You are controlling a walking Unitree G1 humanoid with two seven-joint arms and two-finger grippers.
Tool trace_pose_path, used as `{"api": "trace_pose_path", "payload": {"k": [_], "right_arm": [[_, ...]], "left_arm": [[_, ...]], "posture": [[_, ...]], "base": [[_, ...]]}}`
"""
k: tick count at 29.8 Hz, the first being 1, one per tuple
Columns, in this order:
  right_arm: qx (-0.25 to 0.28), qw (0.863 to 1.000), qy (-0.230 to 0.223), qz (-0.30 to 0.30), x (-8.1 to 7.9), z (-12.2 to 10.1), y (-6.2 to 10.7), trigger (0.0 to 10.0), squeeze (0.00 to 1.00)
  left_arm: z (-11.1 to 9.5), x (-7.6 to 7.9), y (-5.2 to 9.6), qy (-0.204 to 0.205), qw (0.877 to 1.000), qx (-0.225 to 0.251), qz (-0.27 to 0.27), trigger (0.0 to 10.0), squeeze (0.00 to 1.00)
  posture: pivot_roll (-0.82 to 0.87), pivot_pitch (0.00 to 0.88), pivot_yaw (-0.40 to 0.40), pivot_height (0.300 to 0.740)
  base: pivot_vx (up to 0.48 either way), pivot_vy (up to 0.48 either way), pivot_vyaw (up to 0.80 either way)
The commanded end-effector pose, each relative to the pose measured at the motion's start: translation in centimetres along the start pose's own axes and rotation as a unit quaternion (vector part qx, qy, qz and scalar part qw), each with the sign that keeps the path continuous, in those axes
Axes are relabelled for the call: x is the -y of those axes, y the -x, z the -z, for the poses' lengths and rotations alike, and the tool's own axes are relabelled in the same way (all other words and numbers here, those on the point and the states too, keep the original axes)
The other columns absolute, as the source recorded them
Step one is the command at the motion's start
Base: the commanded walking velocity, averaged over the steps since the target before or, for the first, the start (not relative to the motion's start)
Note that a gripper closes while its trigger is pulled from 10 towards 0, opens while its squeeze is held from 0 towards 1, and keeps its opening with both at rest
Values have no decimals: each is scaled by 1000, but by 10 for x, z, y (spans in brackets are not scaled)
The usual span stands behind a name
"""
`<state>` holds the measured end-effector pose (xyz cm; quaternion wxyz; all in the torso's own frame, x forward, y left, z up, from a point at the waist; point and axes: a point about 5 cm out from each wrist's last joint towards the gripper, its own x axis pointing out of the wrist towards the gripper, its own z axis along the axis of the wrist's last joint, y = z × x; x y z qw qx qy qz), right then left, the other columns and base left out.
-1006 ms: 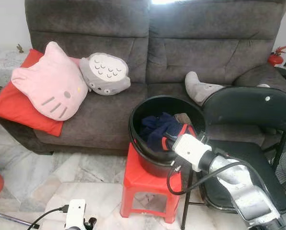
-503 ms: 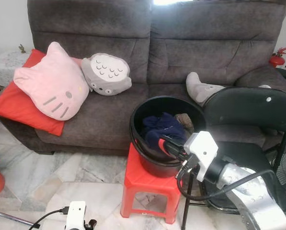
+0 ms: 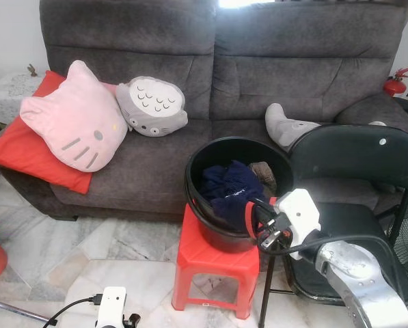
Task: Hang hanger
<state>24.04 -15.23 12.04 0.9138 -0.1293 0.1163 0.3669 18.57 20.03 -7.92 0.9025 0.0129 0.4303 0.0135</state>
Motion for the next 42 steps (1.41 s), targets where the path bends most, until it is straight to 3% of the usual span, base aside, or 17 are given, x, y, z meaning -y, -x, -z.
{"api": "trace_pose_path", "payload": {"k": [1,6,16,19,32,42], "right_arm": [[-10,1000,4,-9,-1,0,1,10000,0],[-81,996,43,-6,2,22,1,10000,0],[-89,995,42,3,-1,27,-9,10000,12],[-89,995,46,3,-1,27,-9,10000,1000],[-92,994,61,1,2,24,-3,10000,1000],[-157,976,118,-98,-8,27,20,10000,1000]], "left_arm": [[5,-1,0,-6,1000,-17,-1,10000,0],[6,0,1,-6,1000,-20,-1,10000,0],[9,0,1,-6,1000,-22,-2,10000,0],[9,0,1,-7,1000,-23,-2,10000,0],[10,0,2,-8,1000,-27,-2,10000,0],[12,0,2,-10,999,-31,-1,10000,0]], "posture": [[-65,0,-6,740],[-68,0,-7,740],[-64,0,-8,740],[-63,0,-9,740],[-70,0,-7,740],[-80,2,-5,740]], "base": [[0,0,0],[0,0,0],[0,0,0],[0,0,0],[0,0,0],[0,0,0]]}}
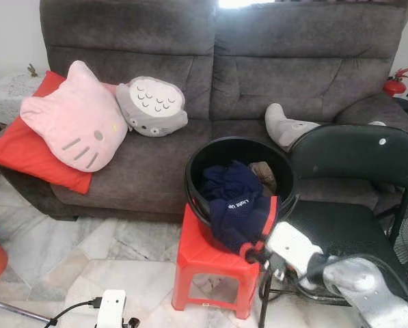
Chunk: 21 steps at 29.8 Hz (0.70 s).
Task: Hang hanger
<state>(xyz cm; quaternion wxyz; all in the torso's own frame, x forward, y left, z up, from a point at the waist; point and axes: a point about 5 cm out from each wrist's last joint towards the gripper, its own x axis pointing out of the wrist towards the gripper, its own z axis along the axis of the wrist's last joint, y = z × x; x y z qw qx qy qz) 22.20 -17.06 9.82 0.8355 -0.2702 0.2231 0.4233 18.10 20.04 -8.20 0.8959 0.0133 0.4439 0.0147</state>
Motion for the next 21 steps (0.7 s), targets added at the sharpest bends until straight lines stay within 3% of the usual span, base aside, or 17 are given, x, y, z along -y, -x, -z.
{"api": "trace_pose_path", "payload": {"k": [1,4,8,9,13,16,18,19,20,21], "right_arm": [[-6,1000,15,-19,-4,-2,2,10000,1000],[-31,997,39,-50,-9,2,8,10000,1000],[-24,998,51,-23,-1,-3,10,10000,969],[-11,998,55,32,12,-8,11,10000,0],[4,989,57,139,37,-11,15,10000,0],[35,967,36,251,59,-16,23,10000,0],[74,933,-63,347,75,-17,31,10000,0],[104,897,-167,396,81,-11,36,10000,0],[104,897,-167,396,81,-11,36,10000,0],[111,877,-235,403,80,-2,33,10000,0]], "left_arm": [[6,0,1,-10,1000,-16,0,10000,0],[5,1,1,-11,1000,-12,2,10000,0],[4,1,0,-15,1000,-11,3,10000,0],[4,1,0,-14,1000,-11,3,10000,0],[4,1,0,-16,1000,-11,4,10000,0],[4,1,0,-17,1000,-11,4,10000,0],[4,1,0,-18,1000,-11,5,10000,0],[4,1,0,-19,1000,-10,5,10000,0],[4,1,0,-19,1000,-10,5,10000,0],[3,1,0,-21,1000,-10,5,10000,0]], "posture": [[-80,2,-5,740],[-80,2,-5,740],[-79,1,-6,740],[-78,1,-7,740],[-80,0,-4,740],[-80,0,-5,740],[-82,0,-5,740],[-80,0,-1,740],[-80,0,-1,740],[-81,0,-1,740]], "base": [[0,0,0],[0,0,0],[0,0,0],[0,0,0],[0,0,0],[0,0,0],[0,0,0],[0,0,0],[0,0,0],[0,0,0]]}}
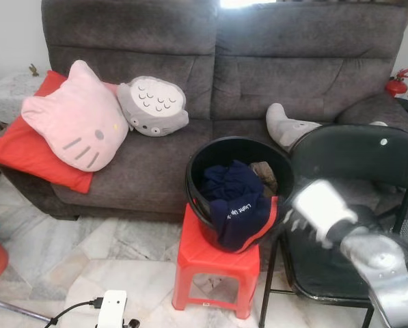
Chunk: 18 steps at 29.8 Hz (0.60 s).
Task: Hang hanger
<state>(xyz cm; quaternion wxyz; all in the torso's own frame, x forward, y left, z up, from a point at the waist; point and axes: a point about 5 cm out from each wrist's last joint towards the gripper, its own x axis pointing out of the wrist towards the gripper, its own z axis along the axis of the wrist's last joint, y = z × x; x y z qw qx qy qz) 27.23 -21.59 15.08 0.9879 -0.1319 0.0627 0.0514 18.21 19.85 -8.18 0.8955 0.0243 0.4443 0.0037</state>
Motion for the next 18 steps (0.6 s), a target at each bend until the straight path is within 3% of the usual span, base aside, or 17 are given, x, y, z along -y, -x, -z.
{"api": "trace_pose_path", "payload": {"k": [1,6,10,13,18], "right_arm": [[-39,996,-69,36,9,17,1,10000,0],[-72,984,-161,25,-7,35,-1,10000,0],[-98,973,-208,15,-19,44,-2,10000,0],[-147,962,-228,-16,-30,59,-2,10000,0],[-164,955,-240,-58,-43,66,0,10000,0]], "left_arm": [[4,0,1,-6,1000,-10,1,10000,0],[4,-1,1,-9,1000,-10,0,10000,0],[4,-1,1,-9,1000,-9,0,10000,0],[4,-1,1,-11,1000,-10,0,10000,0],[4,-1,1,-13,1000,-10,0,10000,0]], "posture": [[-81,0,0,740],[-75,0,-1,740],[-73,0,0,740],[-74,0,1,740],[-71,0,-1,740]], "base": [[0,0,0],[0,0,0],[0,0,0],[0,0,0],[0,0,0]]}}
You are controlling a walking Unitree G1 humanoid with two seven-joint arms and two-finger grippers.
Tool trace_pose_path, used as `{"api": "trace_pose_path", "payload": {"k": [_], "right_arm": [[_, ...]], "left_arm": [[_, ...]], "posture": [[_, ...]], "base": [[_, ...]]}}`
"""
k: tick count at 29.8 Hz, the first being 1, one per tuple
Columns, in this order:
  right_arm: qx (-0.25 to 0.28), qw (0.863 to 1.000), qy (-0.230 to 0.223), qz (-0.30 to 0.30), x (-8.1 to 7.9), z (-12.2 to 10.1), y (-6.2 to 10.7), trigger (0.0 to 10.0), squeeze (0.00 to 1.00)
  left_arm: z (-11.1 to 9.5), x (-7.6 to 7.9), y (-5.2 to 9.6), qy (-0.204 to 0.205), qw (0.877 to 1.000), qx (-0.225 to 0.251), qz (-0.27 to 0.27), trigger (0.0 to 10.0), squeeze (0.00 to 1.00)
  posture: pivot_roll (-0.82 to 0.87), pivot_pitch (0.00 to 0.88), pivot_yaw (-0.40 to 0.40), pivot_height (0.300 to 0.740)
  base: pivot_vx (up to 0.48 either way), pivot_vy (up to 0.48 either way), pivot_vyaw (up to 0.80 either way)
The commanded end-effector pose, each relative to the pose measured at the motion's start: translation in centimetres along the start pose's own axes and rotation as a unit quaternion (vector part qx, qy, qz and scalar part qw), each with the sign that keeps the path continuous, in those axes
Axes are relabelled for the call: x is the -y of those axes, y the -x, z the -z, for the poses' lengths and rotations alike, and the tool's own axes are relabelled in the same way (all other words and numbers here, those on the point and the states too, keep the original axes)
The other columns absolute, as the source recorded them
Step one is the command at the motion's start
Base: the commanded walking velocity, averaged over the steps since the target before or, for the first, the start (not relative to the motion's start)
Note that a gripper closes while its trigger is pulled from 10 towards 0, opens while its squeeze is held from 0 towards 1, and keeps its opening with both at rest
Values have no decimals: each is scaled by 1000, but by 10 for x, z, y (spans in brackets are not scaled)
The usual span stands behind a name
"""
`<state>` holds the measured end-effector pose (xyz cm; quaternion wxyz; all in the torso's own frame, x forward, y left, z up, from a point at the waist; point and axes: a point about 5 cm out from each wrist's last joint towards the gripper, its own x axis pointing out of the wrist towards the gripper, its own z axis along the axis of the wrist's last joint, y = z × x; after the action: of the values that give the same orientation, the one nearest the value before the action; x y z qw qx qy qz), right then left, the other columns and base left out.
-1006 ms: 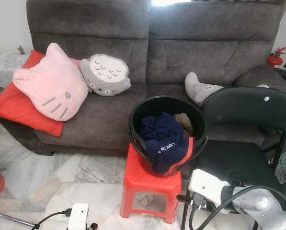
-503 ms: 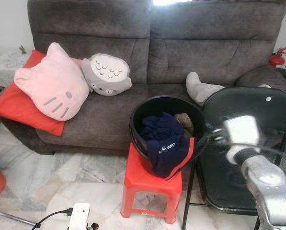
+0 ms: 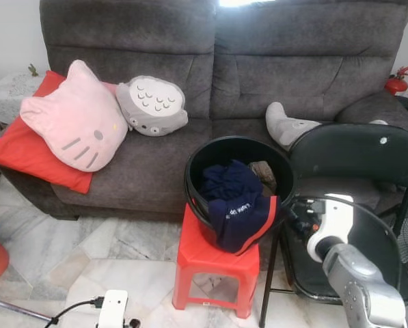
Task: Hang hanger
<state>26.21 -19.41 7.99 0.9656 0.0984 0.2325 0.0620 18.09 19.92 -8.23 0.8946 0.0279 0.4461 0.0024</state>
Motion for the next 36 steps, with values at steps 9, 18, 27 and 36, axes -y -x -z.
{"api": "trace_pose_path", "payload": {"k": [9,18,27,36], "right_arm": [[31,997,-58,-41,-6,0,-3,10000,0],[54,983,-168,-59,0,9,-10,10000,0],[43,981,-180,-52,4,21,-19,10000,0],[27,983,-165,-76,-1,27,-23,10000,0]], "left_arm": [[3,-1,1,-11,1000,-8,0,10000,0],[3,-1,1,-14,1000,-8,1,10000,0],[3,-1,1,-15,1000,-8,0,10000,0],[3,-1,1,-16,1000,-9,0,10000,0]], "posture": [[-69,0,2,740],[-65,3,4,740],[-62,3,6,740],[-58,1,6,740]], "base": [[0,0,0],[0,0,0],[0,0,0],[0,0,0]]}}
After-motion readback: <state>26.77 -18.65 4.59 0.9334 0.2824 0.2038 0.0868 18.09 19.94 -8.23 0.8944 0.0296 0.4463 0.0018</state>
